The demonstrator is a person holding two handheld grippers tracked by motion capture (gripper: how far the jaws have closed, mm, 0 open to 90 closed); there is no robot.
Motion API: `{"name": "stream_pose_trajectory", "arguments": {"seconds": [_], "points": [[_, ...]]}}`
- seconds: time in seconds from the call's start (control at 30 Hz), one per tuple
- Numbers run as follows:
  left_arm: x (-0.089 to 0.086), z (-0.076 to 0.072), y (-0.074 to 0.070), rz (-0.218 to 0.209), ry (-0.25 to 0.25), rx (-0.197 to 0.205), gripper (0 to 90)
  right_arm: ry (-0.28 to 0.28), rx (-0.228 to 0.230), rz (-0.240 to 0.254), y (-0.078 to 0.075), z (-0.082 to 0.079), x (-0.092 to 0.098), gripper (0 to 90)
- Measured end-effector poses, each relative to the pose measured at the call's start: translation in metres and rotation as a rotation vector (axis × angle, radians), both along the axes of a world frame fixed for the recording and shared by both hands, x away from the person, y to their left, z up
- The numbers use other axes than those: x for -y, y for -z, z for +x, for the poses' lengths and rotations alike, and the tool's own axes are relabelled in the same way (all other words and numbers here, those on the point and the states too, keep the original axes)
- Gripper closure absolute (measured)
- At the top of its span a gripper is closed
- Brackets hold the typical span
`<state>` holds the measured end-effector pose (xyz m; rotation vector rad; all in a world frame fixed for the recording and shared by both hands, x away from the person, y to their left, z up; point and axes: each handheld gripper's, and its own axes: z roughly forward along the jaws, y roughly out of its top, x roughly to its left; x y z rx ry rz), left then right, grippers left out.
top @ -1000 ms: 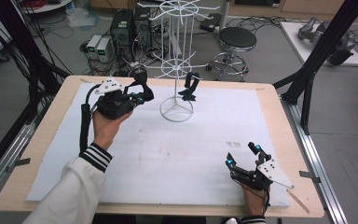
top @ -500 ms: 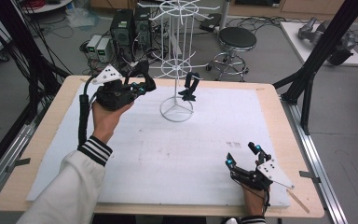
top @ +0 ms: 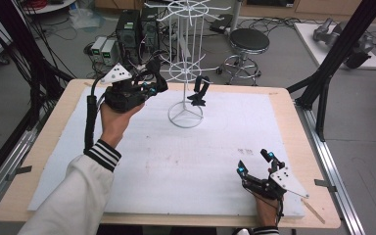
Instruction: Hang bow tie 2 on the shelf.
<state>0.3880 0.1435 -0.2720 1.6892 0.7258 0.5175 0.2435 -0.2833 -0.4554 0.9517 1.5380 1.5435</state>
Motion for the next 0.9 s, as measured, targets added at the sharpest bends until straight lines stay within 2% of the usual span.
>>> {"name": "stream_pose_trajectory", "arguments": {"seconds": [0.3,0.9], "points": [[0.006,0.004,-0.001,0.001,0.018,-0.003,85.6,0.002,0.005,-0.003,0.0,0.0,0.0,11.8],[0.027,0.016,0.012,-0.008,0.053,-0.028,85.7,0.004,0.006,-0.002,0.0,0.0,0.001,11.8]]}}
